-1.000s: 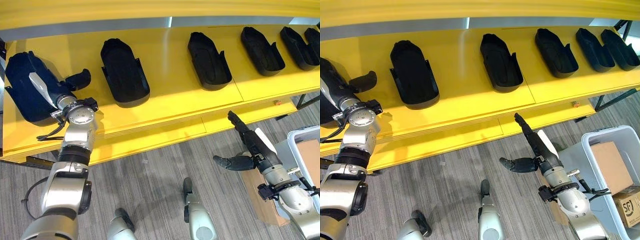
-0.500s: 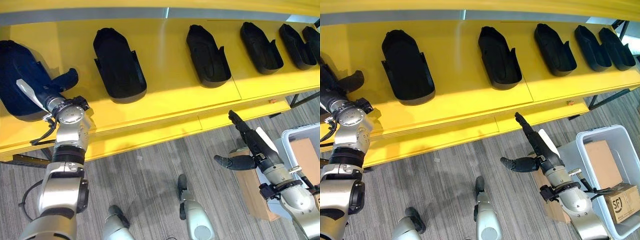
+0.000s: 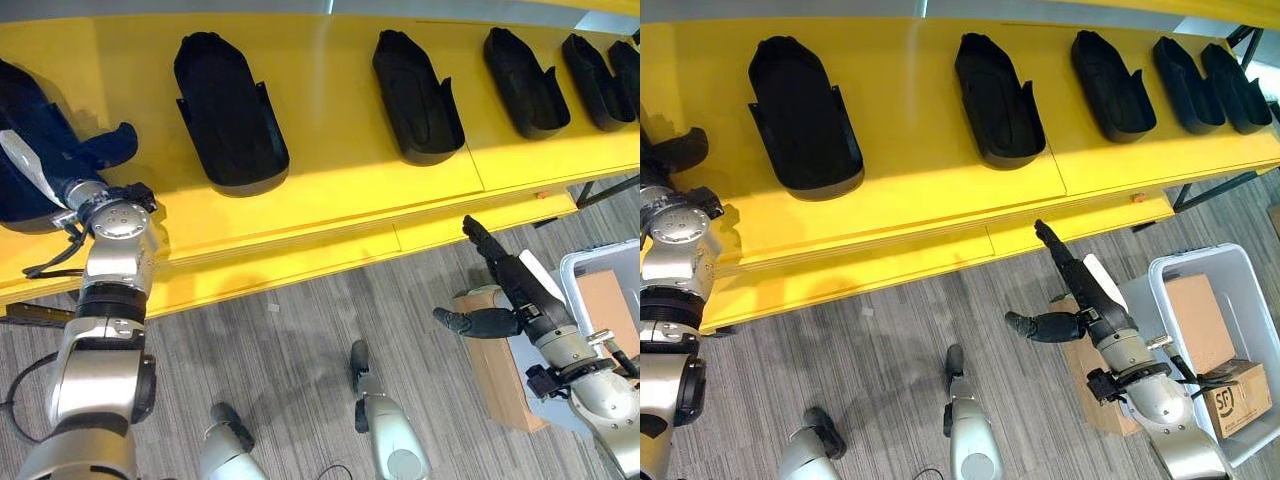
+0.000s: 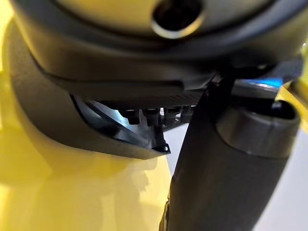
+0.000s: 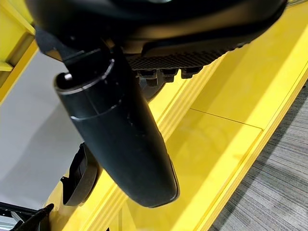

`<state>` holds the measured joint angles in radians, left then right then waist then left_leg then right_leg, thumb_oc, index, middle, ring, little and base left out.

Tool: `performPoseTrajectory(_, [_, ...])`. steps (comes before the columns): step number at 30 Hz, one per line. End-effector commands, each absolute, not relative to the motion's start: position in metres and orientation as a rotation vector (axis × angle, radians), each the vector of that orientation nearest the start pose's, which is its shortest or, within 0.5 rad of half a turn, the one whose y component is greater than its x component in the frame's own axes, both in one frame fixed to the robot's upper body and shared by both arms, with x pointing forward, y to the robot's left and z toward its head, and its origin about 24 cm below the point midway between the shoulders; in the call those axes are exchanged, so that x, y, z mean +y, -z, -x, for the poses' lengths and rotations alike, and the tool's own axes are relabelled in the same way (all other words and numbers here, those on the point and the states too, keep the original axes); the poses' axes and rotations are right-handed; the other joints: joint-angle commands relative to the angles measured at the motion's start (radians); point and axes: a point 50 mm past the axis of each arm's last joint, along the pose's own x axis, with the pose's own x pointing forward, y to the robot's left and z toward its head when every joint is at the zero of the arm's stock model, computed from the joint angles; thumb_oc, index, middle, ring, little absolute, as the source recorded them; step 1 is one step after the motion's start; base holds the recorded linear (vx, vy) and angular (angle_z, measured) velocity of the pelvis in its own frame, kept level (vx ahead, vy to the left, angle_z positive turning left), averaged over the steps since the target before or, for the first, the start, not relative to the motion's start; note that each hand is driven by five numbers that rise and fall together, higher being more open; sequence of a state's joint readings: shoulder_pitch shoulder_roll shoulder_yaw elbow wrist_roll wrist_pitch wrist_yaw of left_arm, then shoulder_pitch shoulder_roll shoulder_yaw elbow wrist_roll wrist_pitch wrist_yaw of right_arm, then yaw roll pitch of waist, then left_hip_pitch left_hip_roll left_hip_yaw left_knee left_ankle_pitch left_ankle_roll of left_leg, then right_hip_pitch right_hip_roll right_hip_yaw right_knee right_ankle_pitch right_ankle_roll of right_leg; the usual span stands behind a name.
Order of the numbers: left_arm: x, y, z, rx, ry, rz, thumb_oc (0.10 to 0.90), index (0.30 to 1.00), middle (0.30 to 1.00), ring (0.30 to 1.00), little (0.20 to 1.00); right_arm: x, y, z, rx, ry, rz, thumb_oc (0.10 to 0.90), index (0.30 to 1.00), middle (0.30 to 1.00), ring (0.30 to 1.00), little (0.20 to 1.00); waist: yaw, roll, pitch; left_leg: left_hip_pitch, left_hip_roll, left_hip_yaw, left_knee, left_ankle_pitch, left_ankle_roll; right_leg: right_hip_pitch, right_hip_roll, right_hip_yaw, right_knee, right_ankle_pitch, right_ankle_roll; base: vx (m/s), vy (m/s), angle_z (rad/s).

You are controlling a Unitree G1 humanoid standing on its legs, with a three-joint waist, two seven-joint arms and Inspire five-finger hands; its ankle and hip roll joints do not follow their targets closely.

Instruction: Move parts from the plastic box to the shelf.

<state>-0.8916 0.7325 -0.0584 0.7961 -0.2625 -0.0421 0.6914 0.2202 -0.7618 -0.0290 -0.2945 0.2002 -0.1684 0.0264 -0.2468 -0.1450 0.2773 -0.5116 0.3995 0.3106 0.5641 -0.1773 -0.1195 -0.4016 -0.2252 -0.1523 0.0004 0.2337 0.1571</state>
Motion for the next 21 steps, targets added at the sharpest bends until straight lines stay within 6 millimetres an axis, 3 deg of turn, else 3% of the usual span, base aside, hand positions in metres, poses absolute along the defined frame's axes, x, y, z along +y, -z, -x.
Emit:
performPoseTrajectory(1, [0.343, -0.264, -0.345, -0.442, -0.974, -0.474, 0.9, 1.0, 1.0, 1.0, 1.0, -0.252, -0.182, -0.204, -0.481, -0.155, 0.629, 0.9, 1.0, 1.0, 1.0, 1.0, 0.015, 0.022, -0.069, -0.041, 0.055, -0.102, -0.044, 0.099, -0.051, 0.148, -0.083, 0.029, 0.056, -0.099, 0.068, -0.01, 0.008, -0.03])
performPoseTrajectory(10, [0.358, -0.252, -0.339, -0.344, -0.969, -0.747, 0.9, 1.0, 1.0, 1.0, 1.0, -0.254, -0.19, -0.202, -0.502, -0.165, 0.644, 0.9, 1.0, 1.0, 1.0, 1.0, 0.018, 0.033, -0.065, -0.056, 0.056, -0.106, -0.038, 0.099, -0.05, 0.134, -0.083, 0.029, 0.063, -0.099, 0.068, 0.0, 0.0, 0.0])
performPoseTrajectory(21, [0.368, -0.234, -0.331, -0.269, -0.918, -0.926, 0.9, 1.0, 1.0, 1.0, 1.0, -0.254, -0.194, -0.202, -0.51, -0.178, 0.656, 0.9, 1.0, 1.0, 1.0, 1.0, 0.027, 0.045, -0.056, -0.049, 0.055, -0.101, -0.042, 0.099, -0.051, 0.125, -0.083, 0.035, 0.072, -0.103, 0.066, 0.0, 0.0, 0.0])
